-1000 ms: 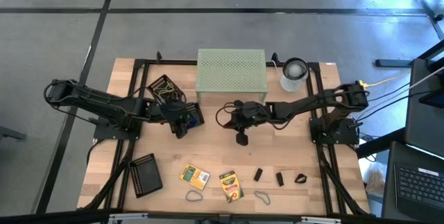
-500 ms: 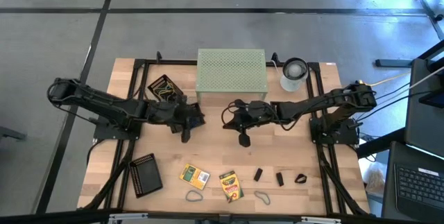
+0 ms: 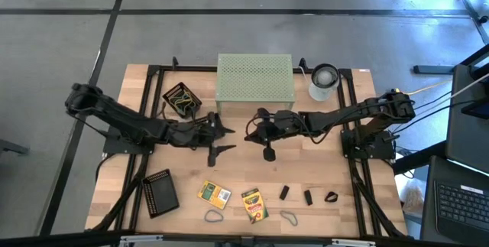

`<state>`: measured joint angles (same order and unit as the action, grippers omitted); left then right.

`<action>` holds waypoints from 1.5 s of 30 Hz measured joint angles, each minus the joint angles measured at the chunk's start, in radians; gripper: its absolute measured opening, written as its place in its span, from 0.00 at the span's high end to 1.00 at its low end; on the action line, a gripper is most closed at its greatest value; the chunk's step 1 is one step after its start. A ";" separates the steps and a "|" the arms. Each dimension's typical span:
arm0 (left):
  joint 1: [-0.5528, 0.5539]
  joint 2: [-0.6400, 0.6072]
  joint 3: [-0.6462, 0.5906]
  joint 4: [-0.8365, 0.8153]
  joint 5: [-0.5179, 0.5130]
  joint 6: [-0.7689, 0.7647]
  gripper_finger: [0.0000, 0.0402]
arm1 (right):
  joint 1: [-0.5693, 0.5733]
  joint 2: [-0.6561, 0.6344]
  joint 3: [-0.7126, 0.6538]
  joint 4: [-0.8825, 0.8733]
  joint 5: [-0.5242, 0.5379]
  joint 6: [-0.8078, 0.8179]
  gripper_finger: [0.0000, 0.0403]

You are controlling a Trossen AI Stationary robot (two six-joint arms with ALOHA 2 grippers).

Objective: Pick & Place Office Desk Supplies
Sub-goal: Put the yellow rubber band into the top black bin

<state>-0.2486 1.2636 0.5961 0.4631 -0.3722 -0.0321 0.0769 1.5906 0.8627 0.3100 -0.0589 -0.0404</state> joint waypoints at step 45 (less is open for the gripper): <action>0.002 0.129 0.000 0.155 -0.080 0.020 0.91 | 0.000 0.000 0.000 0.054 0.096 -0.144 1.00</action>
<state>-0.2462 1.3926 0.5961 0.6179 -0.4519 -0.0124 0.0769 1.5906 0.8627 0.3637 0.0372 -0.1841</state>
